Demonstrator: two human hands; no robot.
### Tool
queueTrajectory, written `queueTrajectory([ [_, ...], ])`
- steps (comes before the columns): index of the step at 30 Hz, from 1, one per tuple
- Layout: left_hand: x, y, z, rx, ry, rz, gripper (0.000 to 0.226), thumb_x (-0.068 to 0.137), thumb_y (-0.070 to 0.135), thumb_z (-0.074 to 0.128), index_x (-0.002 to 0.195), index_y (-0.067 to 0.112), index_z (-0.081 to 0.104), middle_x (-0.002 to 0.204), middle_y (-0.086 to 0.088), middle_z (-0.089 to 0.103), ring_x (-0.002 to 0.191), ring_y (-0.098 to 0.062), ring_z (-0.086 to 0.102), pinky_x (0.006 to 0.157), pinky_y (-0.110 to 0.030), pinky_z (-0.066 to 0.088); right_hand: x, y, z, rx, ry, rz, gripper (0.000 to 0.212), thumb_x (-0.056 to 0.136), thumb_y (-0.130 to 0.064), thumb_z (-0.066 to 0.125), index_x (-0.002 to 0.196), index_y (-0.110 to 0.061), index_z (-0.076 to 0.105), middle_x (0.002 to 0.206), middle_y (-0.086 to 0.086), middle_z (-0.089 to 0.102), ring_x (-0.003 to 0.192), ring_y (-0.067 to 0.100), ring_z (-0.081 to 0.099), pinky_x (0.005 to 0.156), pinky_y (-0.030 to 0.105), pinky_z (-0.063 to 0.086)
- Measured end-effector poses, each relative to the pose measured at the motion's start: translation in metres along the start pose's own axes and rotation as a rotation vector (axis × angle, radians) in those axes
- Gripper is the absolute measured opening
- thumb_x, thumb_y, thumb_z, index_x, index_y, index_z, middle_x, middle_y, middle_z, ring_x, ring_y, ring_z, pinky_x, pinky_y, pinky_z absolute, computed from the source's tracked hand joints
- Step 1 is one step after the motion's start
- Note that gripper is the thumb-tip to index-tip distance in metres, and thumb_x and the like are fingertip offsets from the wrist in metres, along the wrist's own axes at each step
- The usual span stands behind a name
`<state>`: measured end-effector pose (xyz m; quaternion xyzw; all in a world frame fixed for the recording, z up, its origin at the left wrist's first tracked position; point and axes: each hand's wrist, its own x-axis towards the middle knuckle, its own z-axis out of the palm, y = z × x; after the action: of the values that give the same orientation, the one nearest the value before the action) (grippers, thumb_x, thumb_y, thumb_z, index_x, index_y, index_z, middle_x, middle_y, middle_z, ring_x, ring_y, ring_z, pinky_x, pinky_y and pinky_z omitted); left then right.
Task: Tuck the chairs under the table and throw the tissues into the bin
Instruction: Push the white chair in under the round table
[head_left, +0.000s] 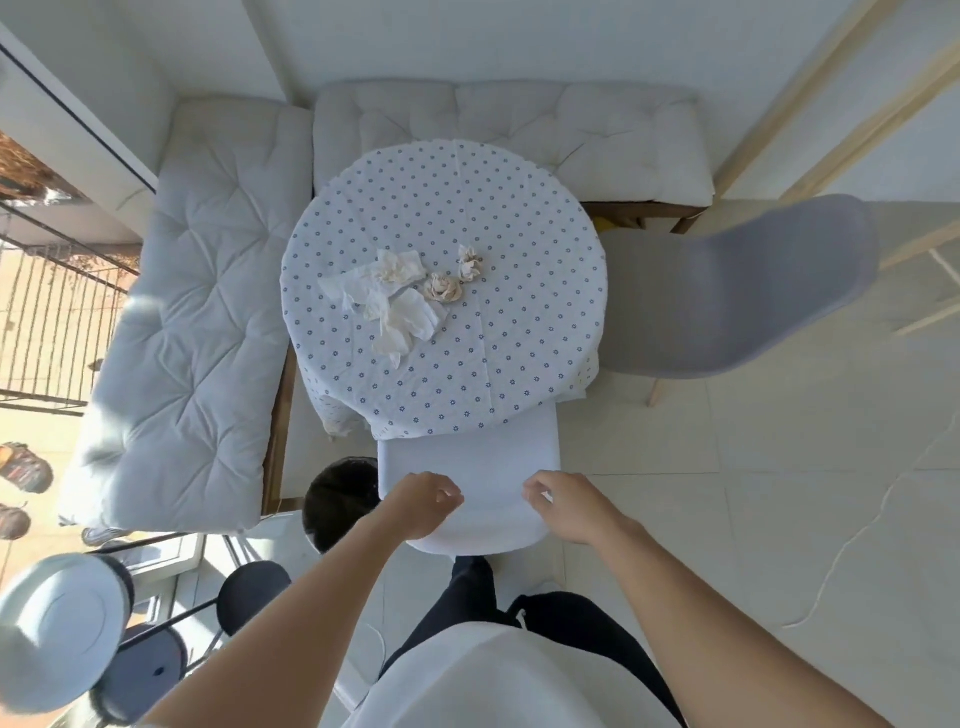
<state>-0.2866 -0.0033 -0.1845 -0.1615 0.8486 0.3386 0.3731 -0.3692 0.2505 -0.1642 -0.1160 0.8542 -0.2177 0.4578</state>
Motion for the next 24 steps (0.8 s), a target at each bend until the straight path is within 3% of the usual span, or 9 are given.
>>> queueTrajectory([
  [6, 0.011, 0.037, -0.016, 0.079, -0.016, 0.051, 0.031, 0.107, 0.037, 0.052, 0.127, 0.028, 0.074, 0.128, 0.001, 0.076, 0.118, -0.019, 0.069, 0.103, -0.035, 0.053, -0.018, 0.024, -0.025, 0.070, 0.090, 0.045, 0.028, 0.101, -0.033, 0.047, 0.120, -0.028, 0.068, 0.131, -0.006, 0.067, 0.122, 0.014, 0.061, 0.099, 0.032, 0.050],
  [12, 0.018, 0.113, -0.013, 0.117, -0.015, 0.131, 0.030, 0.107, 0.034, 0.052, 0.127, 0.029, 0.073, 0.130, 0.005, 0.074, 0.118, -0.016, 0.069, 0.096, -0.028, 0.050, -0.049, 0.063, -0.060, 0.137, 0.186, 0.037, 0.031, 0.104, -0.029, 0.045, 0.122, -0.021, 0.069, 0.125, -0.001, 0.069, 0.119, 0.018, 0.063, 0.097, 0.033, 0.051],
  [16, 0.020, 0.175, 0.002, 0.135, -0.003, 0.171, 0.031, 0.106, 0.032, 0.052, 0.128, 0.028, 0.073, 0.130, 0.006, 0.075, 0.122, -0.015, 0.069, 0.104, -0.029, 0.050, -0.071, 0.112, -0.087, 0.202, 0.245, 0.049, 0.030, 0.102, -0.030, 0.048, 0.124, -0.025, 0.068, 0.127, -0.004, 0.070, 0.120, 0.013, 0.063, 0.099, 0.030, 0.051],
  [22, 0.015, 0.283, 0.039, 0.181, 0.050, 0.221, 0.026, 0.106, 0.033, 0.049, 0.112, 0.032, 0.074, 0.125, 0.007, 0.076, 0.117, -0.017, 0.068, 0.100, -0.033, 0.051, -0.109, 0.201, -0.145, 0.227, 0.349, 0.035, 0.026, 0.096, -0.030, 0.051, 0.114, -0.028, 0.071, 0.119, -0.004, 0.074, 0.114, 0.013, 0.067, 0.097, 0.032, 0.053],
  [24, 0.017, 0.319, 0.051, 0.180, 0.095, 0.237, 0.029, 0.107, 0.035, 0.049, 0.118, 0.032, 0.075, 0.128, 0.010, 0.074, 0.115, -0.013, 0.067, 0.097, -0.030, 0.048, -0.120, 0.231, -0.169, 0.227, 0.379, 0.027, 0.027, 0.095, -0.030, 0.051, 0.114, -0.028, 0.071, 0.118, -0.004, 0.075, 0.112, 0.013, 0.068, 0.096, 0.032, 0.054],
])
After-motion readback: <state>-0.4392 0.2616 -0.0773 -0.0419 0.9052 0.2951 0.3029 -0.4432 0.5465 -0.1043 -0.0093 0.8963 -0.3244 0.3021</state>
